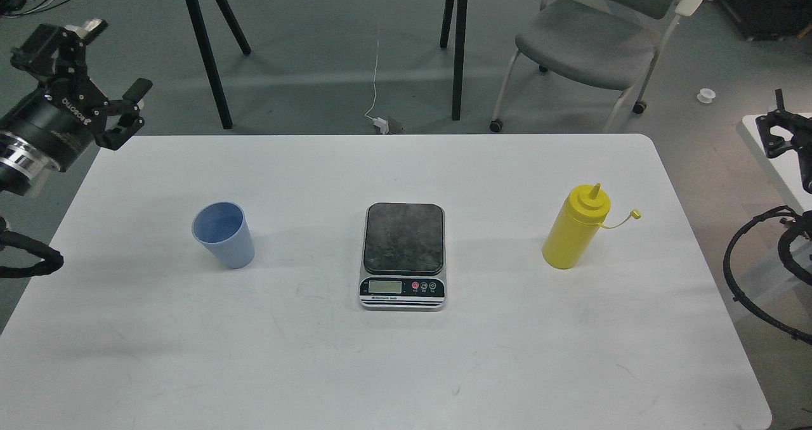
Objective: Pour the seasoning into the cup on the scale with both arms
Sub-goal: 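Move the left gripper toward the light blue cup, then close the left gripper around the light blue cup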
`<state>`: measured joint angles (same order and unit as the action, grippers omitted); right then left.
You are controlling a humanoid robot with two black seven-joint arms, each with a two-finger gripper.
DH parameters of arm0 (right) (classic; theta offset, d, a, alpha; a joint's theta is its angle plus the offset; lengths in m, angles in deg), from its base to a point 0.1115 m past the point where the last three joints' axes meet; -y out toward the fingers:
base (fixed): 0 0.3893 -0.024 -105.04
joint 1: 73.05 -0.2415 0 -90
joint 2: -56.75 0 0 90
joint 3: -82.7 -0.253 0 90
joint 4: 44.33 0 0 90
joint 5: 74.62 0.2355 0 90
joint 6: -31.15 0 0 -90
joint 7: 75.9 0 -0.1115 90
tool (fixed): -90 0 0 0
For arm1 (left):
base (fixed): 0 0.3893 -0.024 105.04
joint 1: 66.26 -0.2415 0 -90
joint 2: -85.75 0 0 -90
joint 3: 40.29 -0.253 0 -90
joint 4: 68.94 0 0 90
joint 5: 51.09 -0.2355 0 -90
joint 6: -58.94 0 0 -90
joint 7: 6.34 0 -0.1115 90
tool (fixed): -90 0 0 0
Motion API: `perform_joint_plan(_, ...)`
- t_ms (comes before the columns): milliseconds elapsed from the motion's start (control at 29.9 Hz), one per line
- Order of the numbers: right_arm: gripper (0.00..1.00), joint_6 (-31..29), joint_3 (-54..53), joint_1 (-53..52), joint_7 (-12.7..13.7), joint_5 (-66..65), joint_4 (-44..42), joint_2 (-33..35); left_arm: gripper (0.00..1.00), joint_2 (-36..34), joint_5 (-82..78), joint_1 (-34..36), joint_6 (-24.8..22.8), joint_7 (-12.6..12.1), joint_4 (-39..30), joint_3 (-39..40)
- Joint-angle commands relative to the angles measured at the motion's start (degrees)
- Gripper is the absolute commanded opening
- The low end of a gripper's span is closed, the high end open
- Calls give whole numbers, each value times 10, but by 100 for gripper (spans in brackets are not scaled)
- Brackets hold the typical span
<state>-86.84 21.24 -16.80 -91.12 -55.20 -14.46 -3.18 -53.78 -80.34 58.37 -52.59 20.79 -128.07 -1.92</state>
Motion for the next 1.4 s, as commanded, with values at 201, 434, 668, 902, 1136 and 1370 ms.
perform_joint_plan(201,100,0,0,1,-2,0,-1,1,98,9,-524,14,101,-1,-6,-2)
perform_joint_plan(434,100,0,-1,4,-3,0,-1,1,86,60,-794,18,111,-1,25,-21)
perform_joint_plan(668,100,0,-2,4,-3,0,-3,2,74,83,-828,68,147,-2,82,-146)
perform_joint_plan(902,100,0,-2,4,-3,0,-3,2,69,99,-823,92,200,1,158,-236)
perform_joint_plan(1136,100,0,-2,4,-5,0,-3,1,26,106,-815,91,207,9,170,-247)
perform_joint_plan(1370,100,0,-2,5,-6,0,-7,2,5,108,-796,93,204,9,170,-248)
